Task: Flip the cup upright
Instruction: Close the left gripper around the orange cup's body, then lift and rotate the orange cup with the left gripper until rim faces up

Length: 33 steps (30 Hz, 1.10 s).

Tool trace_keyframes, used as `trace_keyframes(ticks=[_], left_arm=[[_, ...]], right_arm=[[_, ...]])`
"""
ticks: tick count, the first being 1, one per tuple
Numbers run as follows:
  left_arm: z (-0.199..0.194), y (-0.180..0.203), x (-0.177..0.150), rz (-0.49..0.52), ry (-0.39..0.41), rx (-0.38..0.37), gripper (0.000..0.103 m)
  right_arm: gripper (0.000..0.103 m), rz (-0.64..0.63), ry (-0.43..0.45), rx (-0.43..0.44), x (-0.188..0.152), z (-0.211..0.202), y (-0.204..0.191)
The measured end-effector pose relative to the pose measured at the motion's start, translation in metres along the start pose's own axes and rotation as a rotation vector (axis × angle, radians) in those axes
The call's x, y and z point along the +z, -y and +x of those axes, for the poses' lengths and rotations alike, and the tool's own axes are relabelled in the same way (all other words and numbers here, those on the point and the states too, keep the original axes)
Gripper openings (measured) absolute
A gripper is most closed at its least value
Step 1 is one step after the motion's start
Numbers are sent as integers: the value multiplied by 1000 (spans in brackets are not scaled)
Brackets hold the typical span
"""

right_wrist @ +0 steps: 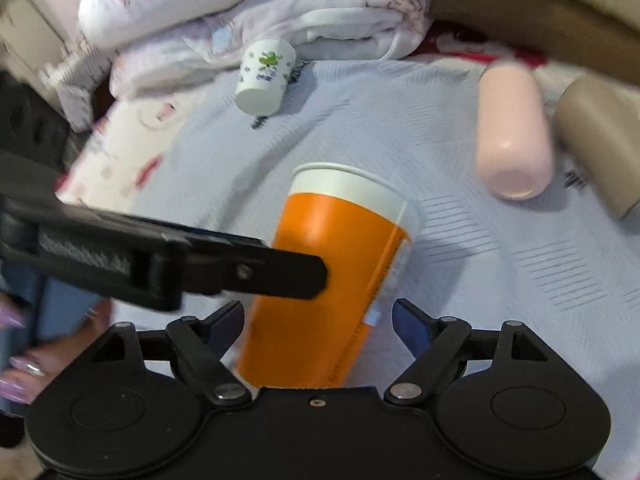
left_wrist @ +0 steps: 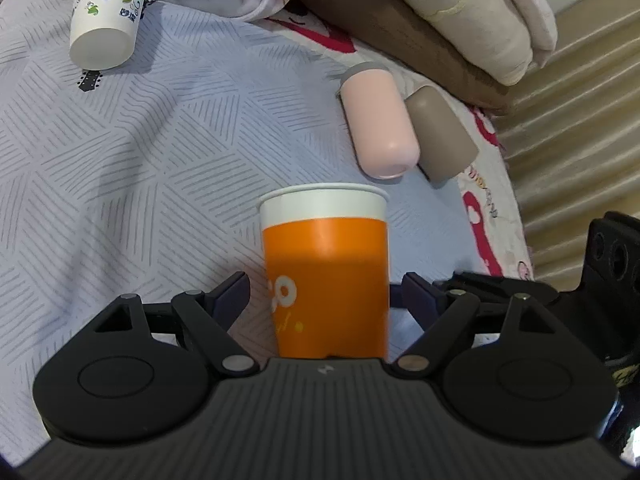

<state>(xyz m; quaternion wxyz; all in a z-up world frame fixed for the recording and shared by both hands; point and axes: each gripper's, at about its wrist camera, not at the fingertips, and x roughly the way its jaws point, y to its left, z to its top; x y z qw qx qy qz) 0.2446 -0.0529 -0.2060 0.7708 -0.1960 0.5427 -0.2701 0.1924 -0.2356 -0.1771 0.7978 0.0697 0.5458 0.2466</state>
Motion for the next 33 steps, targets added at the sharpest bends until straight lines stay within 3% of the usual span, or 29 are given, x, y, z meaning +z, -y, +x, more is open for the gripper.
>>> trace_keyframes(ticks=[3, 8, 14, 18, 24, 28, 33], left_arm=[[10, -3, 2, -5, -19, -1, 80], [17, -4, 1, -7, -53, -22, 74], [8, 0, -1, 36, -30, -27, 74], [-8, 14, -2, 129, 40, -12, 74], [-37, 31, -3, 249, 183, -5, 74], [-53, 41, -3, 331, 264, -3, 74], [-57, 58, -10, 452, 353, 74, 74]], right_arm=[[85, 73, 8, 75, -3, 6, 16], [85, 207, -50, 190, -2, 25, 40], [79, 163, -32, 214, -3, 26, 32], [79, 51, 41, 174, -1, 15, 17], [79, -161, 213, 39, 0, -4, -15], [79, -260, 333, 0, 1, -15, -26], [79, -464, 455, -153, -2, -8, -44]])
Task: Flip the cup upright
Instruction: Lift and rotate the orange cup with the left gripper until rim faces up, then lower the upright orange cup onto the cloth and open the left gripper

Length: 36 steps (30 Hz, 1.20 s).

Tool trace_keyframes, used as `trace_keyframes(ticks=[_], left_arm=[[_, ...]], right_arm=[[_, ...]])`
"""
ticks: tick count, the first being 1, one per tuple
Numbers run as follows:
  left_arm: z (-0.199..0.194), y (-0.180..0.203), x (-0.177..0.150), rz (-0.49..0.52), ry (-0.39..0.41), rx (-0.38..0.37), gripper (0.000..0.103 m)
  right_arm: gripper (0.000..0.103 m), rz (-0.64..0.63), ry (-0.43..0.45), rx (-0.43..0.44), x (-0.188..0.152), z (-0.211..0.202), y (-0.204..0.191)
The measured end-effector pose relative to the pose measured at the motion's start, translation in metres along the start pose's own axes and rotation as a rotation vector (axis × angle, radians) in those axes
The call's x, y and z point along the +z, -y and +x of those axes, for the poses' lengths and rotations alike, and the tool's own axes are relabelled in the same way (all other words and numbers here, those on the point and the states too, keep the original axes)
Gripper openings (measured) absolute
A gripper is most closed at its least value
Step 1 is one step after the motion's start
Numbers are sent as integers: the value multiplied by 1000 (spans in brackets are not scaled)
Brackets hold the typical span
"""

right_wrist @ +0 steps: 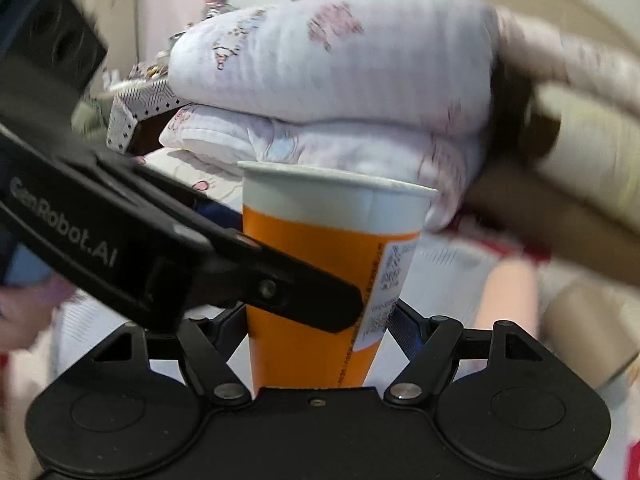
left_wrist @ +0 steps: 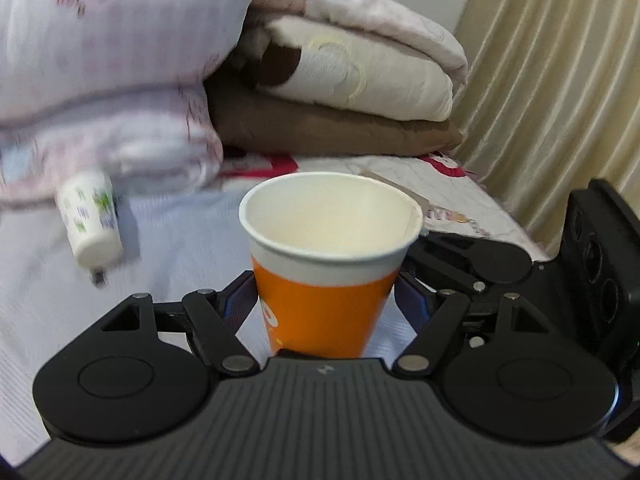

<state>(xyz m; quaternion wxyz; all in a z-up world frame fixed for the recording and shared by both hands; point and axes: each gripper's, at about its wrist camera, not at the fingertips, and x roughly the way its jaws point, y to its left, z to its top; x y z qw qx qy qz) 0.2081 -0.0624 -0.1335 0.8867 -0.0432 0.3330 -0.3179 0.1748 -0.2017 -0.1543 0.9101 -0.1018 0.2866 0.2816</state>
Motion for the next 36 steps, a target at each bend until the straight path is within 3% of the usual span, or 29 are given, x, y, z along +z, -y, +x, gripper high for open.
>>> trace_keyframes(ticks=[7, 10, 16, 27, 36], left_arm=[[10, -4, -5, 36, 73, 70, 74], [22, -6, -9, 48, 65, 108, 74], [36, -5, -18, 79, 39, 110, 74], [36, -8, -19, 51, 32, 91, 75], [34, -1, -22, 70, -17, 79, 79]], right_arm=[[80, -140, 152, -98, -14, 21, -6], [81, -181, 203, -117, -22, 36, -6], [77, -145, 77, -74, -27, 67, 7], [74, -77, 19, -43, -15, 78, 22], [90, -87, -16, -71, -4, 72, 25]])
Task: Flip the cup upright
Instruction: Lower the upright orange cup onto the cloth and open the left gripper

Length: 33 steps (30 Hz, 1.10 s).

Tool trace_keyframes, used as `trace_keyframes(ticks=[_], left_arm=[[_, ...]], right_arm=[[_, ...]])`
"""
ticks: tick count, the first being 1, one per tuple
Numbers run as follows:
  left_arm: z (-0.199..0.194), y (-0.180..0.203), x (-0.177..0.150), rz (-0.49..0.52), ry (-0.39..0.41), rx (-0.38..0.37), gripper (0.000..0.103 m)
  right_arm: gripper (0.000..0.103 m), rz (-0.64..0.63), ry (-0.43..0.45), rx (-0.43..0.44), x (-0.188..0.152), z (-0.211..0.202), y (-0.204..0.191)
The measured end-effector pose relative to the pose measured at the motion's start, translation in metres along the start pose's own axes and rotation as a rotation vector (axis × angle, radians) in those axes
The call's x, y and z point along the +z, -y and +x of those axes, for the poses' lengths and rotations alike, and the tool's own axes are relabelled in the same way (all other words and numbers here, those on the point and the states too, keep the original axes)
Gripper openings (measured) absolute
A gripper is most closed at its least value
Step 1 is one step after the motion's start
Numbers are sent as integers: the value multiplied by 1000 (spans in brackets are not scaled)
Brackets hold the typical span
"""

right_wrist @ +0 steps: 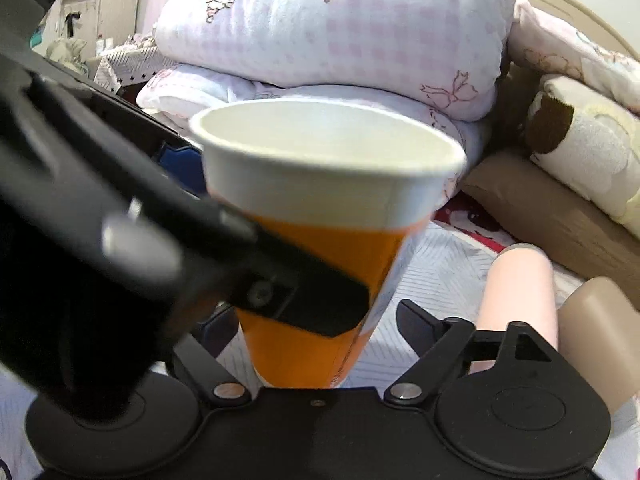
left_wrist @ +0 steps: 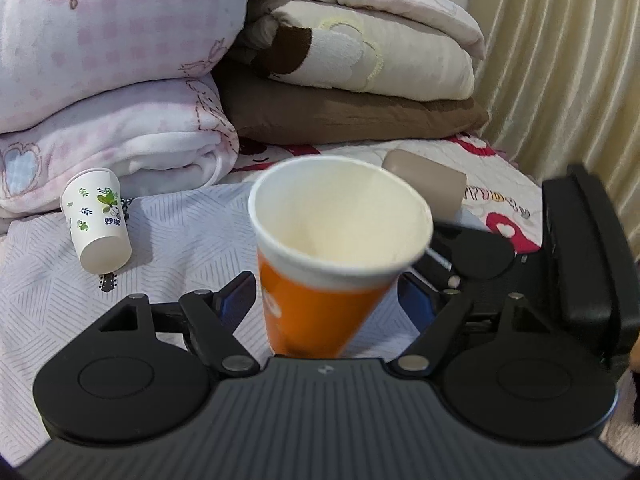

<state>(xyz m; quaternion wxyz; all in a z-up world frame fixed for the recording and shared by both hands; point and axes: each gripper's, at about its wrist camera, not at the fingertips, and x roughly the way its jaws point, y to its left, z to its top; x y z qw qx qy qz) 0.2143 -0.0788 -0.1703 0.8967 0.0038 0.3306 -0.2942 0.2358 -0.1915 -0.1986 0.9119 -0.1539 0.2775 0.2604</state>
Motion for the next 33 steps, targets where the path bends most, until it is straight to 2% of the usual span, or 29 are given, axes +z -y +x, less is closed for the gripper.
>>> trace_keyframes(ticks=[5, 8, 10, 12, 14, 18, 19, 23, 27, 30, 33], left_arm=[[-4, 1, -3, -14, -32, -3, 86], [-14, 0, -6, -61, -34, 12, 86], [-21, 1, -9, -88, -39, 32, 86], [-27, 6, -11, -87, -51, 48, 86], [-34, 10, -13, -83, -57, 76, 86], [-49, 8, -15, -154, -122, 114, 86], [-59, 10, -14, -161, -115, 116, 86], [-102, 27, -7, -125, -34, 139, 86], [-139, 39, 2, -165, -23, 160, 88], [-165, 49, 9, -170, -26, 224, 97], [-188, 57, 17, -208, -21, 324, 103]], right_arm=[[91, 23, -25, -23, 9, -6, 5], [91, 59, -57, -29, 15, -12, 11], [93, 58, -104, -43, 14, -16, 8], [92, 26, -200, -46, 10, -15, 5], [92, 20, -246, -84, 1, -21, 1], [92, 46, -297, -119, -4, -35, 5], [92, 52, -299, -129, -3, -42, 6], [92, 125, -290, -142, -11, -93, -13], [92, 213, -218, -166, -13, -126, -25], [92, 299, -148, -160, -7, -166, -33], [93, 328, -75, -169, 4, -206, -43]])
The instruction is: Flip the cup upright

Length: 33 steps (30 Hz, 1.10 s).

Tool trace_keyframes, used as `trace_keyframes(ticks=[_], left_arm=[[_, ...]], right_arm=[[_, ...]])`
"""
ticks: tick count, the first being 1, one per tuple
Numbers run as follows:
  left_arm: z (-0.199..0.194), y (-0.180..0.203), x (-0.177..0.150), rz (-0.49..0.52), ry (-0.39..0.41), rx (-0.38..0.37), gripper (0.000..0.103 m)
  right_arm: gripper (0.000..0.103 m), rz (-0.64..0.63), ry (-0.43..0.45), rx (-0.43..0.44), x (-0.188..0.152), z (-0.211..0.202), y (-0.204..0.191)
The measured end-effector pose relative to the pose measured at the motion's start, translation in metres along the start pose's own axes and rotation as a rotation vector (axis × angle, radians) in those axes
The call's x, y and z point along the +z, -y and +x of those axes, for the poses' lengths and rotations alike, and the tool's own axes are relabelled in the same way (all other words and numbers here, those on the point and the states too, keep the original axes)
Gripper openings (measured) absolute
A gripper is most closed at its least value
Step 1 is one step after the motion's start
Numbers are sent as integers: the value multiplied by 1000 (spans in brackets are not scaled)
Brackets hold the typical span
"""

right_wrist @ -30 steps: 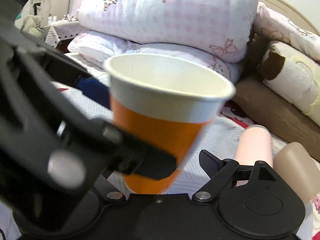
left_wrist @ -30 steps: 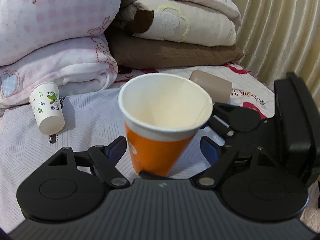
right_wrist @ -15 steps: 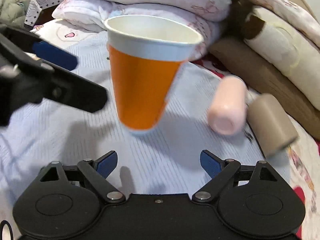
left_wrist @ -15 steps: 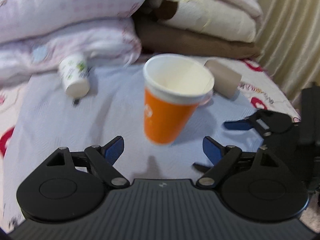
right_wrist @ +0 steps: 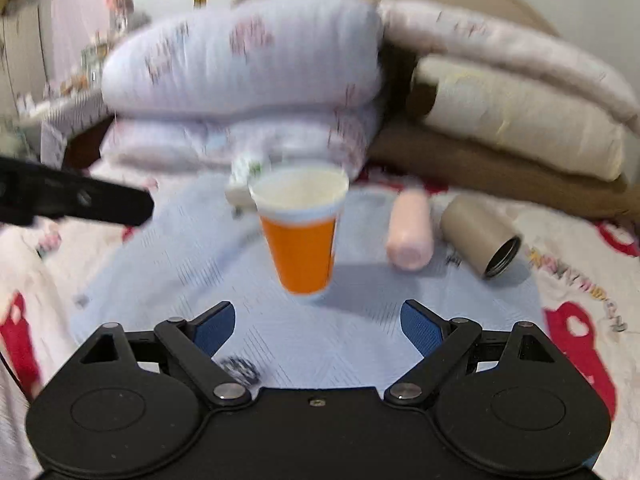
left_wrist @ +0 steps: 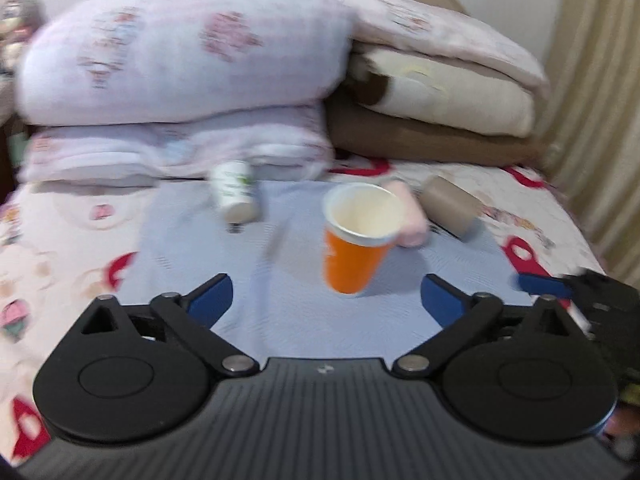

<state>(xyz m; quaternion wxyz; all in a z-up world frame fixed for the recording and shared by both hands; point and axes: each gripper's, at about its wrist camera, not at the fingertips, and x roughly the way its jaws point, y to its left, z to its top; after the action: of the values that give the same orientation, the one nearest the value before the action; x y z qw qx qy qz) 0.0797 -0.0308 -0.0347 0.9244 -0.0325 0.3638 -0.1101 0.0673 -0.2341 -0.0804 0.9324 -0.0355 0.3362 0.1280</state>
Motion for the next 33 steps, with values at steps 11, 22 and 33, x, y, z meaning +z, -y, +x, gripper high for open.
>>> trace_keyframes(ticks=[11, 22, 33], left_arm=[[-66, 8, -6, -1, -29, 167, 103], [-99, 16, -17, 14, -65, 193, 103], [-93, 14, -22, 26, -105, 218, 103]], right_arm=[[99, 84, 153, -89, 18, -117, -15], [103, 107, 70, -180, 15, -139, -21], [103, 153, 33, -216, 9, -137, -17]])
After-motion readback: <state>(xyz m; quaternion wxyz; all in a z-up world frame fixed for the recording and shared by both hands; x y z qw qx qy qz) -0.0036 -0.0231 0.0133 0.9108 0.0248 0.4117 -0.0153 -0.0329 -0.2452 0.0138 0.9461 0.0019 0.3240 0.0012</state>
